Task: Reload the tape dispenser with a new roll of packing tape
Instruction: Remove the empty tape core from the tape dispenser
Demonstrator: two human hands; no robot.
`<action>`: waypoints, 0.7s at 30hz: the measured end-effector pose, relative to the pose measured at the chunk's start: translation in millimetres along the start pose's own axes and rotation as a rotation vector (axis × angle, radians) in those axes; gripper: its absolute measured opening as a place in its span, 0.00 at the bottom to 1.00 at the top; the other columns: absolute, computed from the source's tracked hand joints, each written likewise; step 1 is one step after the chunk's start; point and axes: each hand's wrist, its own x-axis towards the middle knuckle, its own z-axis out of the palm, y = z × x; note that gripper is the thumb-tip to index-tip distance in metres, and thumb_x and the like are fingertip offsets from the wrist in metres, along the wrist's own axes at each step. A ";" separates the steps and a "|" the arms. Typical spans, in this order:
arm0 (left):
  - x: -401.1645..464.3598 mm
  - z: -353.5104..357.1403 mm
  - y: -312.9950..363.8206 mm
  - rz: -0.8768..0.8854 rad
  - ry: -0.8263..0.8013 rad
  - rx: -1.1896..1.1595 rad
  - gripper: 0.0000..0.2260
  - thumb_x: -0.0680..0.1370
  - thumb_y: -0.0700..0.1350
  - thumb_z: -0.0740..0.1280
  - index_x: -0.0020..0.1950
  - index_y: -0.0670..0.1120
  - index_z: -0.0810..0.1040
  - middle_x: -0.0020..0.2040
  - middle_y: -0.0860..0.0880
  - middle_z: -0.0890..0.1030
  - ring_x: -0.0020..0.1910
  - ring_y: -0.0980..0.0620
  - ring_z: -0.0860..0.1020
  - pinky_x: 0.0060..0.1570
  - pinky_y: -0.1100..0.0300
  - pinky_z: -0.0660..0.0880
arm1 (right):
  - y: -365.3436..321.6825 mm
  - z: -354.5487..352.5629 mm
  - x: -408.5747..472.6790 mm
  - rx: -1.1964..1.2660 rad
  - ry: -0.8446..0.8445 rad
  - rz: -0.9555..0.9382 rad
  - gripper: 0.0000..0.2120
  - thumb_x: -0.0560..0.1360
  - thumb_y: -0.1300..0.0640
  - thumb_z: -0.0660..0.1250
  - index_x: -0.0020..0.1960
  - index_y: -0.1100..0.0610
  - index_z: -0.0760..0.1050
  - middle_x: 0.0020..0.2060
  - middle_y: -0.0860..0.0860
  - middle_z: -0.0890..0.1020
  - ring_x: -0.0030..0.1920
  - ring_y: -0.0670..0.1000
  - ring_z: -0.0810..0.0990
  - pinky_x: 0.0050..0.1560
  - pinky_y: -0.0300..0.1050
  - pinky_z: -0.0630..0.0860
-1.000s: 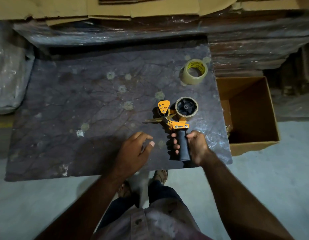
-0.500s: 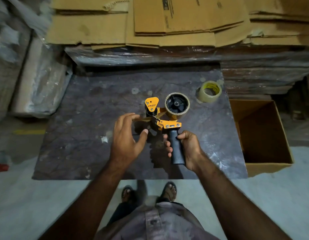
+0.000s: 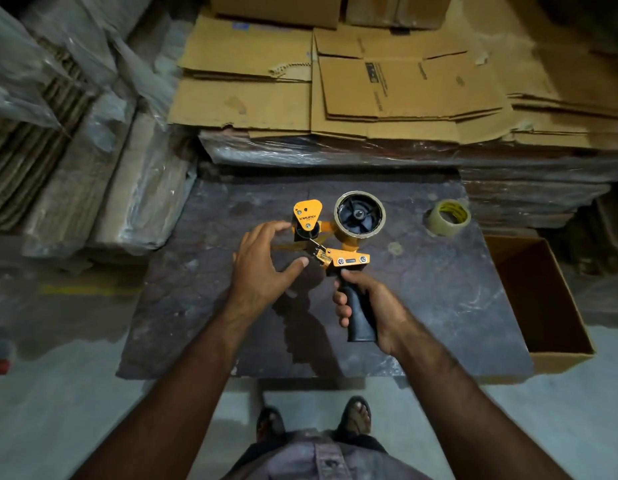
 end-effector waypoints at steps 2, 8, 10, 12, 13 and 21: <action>3.3 -8.1 -5.6 0.043 -0.030 -0.040 0.24 0.69 0.57 0.74 0.62 0.51 0.79 0.60 0.55 0.80 0.62 0.51 0.76 0.61 0.47 0.75 | 6.9 8.5 -3.2 -0.061 0.052 -0.088 0.09 0.78 0.52 0.68 0.47 0.57 0.72 0.31 0.52 0.72 0.27 0.49 0.68 0.27 0.42 0.68; 5.1 -21.5 -10.2 0.146 -0.086 -0.144 0.17 0.69 0.56 0.76 0.55 0.52 0.82 0.57 0.58 0.84 0.58 0.55 0.78 0.53 0.58 0.72 | 19.4 24.3 -21.4 -0.143 0.188 -0.174 0.10 0.76 0.52 0.72 0.46 0.56 0.73 0.28 0.52 0.72 0.26 0.49 0.68 0.25 0.42 0.69; 5.5 -25.6 -6.4 0.170 -0.096 -0.161 0.15 0.71 0.56 0.77 0.54 0.53 0.83 0.57 0.59 0.84 0.57 0.57 0.78 0.52 0.60 0.71 | 20.9 29.1 -27.9 -0.145 0.218 -0.199 0.09 0.76 0.53 0.72 0.46 0.56 0.74 0.28 0.52 0.72 0.26 0.49 0.68 0.25 0.42 0.69; 8.5 -29.2 -2.9 0.167 -0.114 -0.197 0.10 0.73 0.53 0.77 0.52 0.54 0.83 0.57 0.59 0.84 0.57 0.57 0.78 0.53 0.59 0.73 | 20.2 34.1 -32.9 -0.150 0.245 -0.213 0.09 0.76 0.54 0.72 0.46 0.57 0.74 0.28 0.52 0.72 0.25 0.49 0.69 0.25 0.42 0.69; 10.7 -30.2 -2.6 0.163 -0.125 -0.224 0.08 0.74 0.52 0.76 0.52 0.54 0.83 0.57 0.59 0.84 0.57 0.57 0.78 0.54 0.58 0.74 | 19.5 36.3 -35.2 -0.154 0.253 -0.214 0.09 0.76 0.54 0.72 0.45 0.57 0.74 0.28 0.52 0.72 0.25 0.49 0.69 0.25 0.42 0.70; 26.7 -44.3 11.4 0.301 -0.204 -0.377 0.06 0.74 0.51 0.74 0.48 0.49 0.85 0.56 0.53 0.82 0.56 0.53 0.81 0.51 0.47 0.81 | 16.0 34.6 -51.6 -0.079 0.203 -0.153 0.09 0.76 0.55 0.68 0.39 0.56 0.73 0.26 0.50 0.69 0.22 0.47 0.66 0.21 0.39 0.67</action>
